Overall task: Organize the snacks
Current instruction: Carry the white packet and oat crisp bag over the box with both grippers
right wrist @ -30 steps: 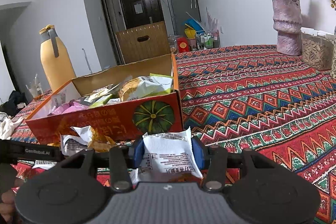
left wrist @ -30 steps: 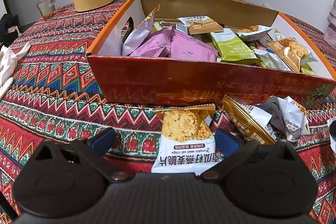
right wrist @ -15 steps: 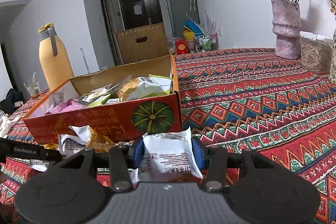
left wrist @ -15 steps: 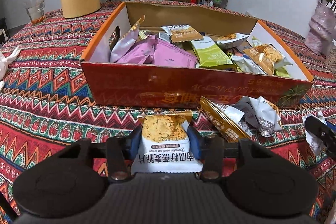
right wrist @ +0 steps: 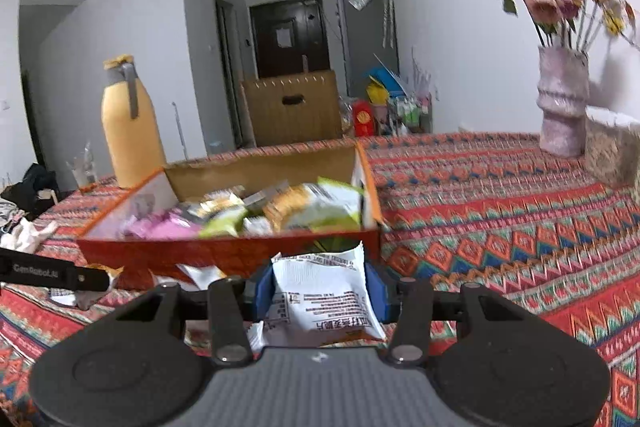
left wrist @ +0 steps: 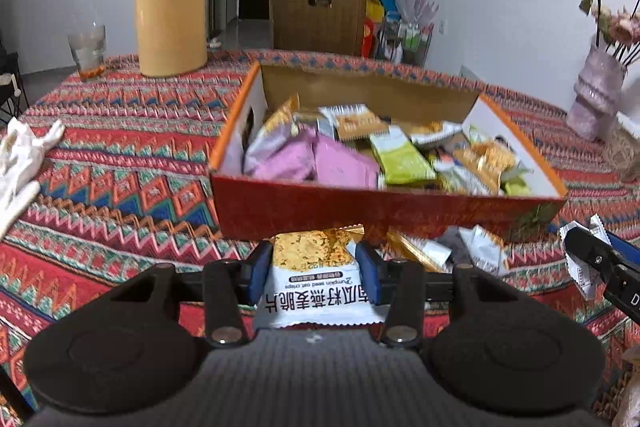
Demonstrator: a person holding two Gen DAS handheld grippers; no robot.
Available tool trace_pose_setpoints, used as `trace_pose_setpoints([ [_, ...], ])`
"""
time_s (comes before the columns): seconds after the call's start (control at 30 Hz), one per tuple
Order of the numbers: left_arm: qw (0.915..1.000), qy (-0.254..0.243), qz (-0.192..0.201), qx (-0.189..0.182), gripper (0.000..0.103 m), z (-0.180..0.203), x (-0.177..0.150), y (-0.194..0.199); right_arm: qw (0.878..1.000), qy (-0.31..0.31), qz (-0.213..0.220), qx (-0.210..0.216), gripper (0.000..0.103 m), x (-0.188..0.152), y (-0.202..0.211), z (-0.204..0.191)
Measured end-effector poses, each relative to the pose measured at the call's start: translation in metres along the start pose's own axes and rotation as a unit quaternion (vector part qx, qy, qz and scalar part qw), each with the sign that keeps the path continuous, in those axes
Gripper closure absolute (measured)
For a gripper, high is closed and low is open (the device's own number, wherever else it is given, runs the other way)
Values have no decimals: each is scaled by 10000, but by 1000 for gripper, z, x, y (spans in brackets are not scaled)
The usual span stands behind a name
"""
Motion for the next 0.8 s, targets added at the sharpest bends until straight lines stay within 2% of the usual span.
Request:
trace_pose_setpoints([
  [0.3, 9991, 30, 417, -81, 56, 1, 27, 15, 9985, 283, 457, 116, 56, 40, 5, -24],
  [0.57, 9976, 23, 669, -187, 56, 11, 56, 12, 9972, 399, 625, 105, 56, 68, -9, -33],
  [0.8, 9970, 26, 723, -271, 57, 21, 71, -6, 9971, 385, 648, 70, 56, 86, -37, -34],
])
Point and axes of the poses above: each gripper's, at about its wrist camera, not at the fingertips, and y roughly against the way its jaws point, z to its right, x to its top, the point moved 1 cm from there along -y, roughly the way its jaws point, and after that the axes turned 12 degrees about y, right-handed, at the moved point
